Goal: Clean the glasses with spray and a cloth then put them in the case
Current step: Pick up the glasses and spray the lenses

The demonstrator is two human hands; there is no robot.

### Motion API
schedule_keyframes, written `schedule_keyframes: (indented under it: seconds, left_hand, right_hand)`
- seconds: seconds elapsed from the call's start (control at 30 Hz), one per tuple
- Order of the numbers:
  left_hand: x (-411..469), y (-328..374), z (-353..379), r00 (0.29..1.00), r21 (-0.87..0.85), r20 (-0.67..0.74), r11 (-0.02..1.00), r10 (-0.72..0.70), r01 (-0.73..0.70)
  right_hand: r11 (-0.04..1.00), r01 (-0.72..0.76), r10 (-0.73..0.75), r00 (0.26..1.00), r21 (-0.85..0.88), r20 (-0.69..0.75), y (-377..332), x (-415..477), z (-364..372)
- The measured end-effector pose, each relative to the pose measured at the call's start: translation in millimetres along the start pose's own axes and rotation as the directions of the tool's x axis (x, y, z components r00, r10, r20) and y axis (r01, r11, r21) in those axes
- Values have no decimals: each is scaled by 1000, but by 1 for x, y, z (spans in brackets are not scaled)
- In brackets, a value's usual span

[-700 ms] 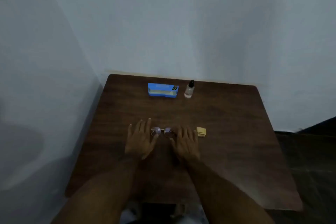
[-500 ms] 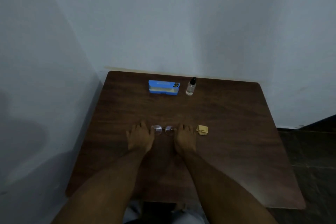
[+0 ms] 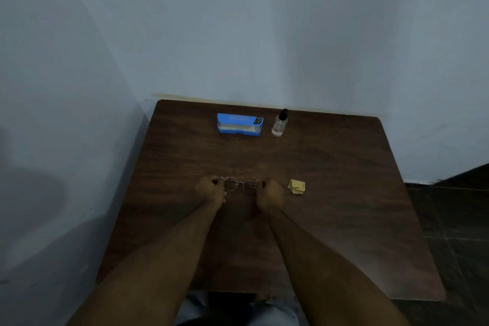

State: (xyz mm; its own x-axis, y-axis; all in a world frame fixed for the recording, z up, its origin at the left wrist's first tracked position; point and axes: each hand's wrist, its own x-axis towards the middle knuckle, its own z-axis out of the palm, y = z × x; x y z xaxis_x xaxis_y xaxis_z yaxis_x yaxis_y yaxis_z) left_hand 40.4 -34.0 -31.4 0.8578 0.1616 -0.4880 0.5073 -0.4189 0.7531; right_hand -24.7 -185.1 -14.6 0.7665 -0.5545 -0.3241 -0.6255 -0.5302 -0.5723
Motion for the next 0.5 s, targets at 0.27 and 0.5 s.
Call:
schedule_keyframes:
  seconds: [0.27,0.5]
  left_hand:
    - [-4,25,-18,979,-284,155,955,136,-88]
    - [-6,43,-31,944,-256,104,926,313,-279]
  right_hand:
    - [934,-25,87,984,358,-157,-13,3,-30]
    - [931,261,-208,954,254,-216,-25,-4,-52]
